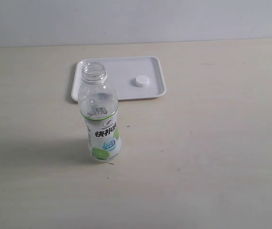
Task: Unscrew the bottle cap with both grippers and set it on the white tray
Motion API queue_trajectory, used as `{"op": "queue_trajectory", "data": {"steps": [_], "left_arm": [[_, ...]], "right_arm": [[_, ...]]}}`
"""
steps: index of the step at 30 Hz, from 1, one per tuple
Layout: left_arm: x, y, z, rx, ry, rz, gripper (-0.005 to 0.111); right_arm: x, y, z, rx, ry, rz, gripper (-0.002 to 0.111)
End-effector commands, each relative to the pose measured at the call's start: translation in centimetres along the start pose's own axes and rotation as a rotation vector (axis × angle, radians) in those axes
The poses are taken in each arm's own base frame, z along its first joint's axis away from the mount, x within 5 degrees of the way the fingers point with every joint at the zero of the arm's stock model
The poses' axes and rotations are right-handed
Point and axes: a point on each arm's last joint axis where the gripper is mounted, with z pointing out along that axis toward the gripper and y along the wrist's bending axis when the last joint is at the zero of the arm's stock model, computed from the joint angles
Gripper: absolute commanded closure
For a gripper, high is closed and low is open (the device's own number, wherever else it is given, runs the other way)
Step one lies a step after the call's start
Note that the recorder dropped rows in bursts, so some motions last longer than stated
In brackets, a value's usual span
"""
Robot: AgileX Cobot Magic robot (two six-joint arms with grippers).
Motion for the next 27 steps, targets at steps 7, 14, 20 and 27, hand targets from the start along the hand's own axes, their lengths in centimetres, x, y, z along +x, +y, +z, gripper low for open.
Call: {"op": "queue_trajectory", "data": {"steps": [7,14,20,27], "left_arm": [[-0.09,0.02,-0.05,-0.003,-0.014,0.009,0.107],[-0.09,0.02,-0.05,-0.003,-0.014,0.009,0.107],[-0.09,0.02,-0.05,-0.003,-0.014,0.009,0.107],[-0.09,0.02,-0.05,-0.003,-0.014,0.009,0.107]], "right_arm": [[-0.2,-0.04,0.01,0.007,-0.04,-0.004,0.108],[0.61,-0.03,0.01,0.006,0.049,-0.008,0.108],[0.58,-0.01,0.01,0.004,0.045,0.002,0.108],[0.59,0.0,0.01,0.002,0.046,0.002,0.108]]}}
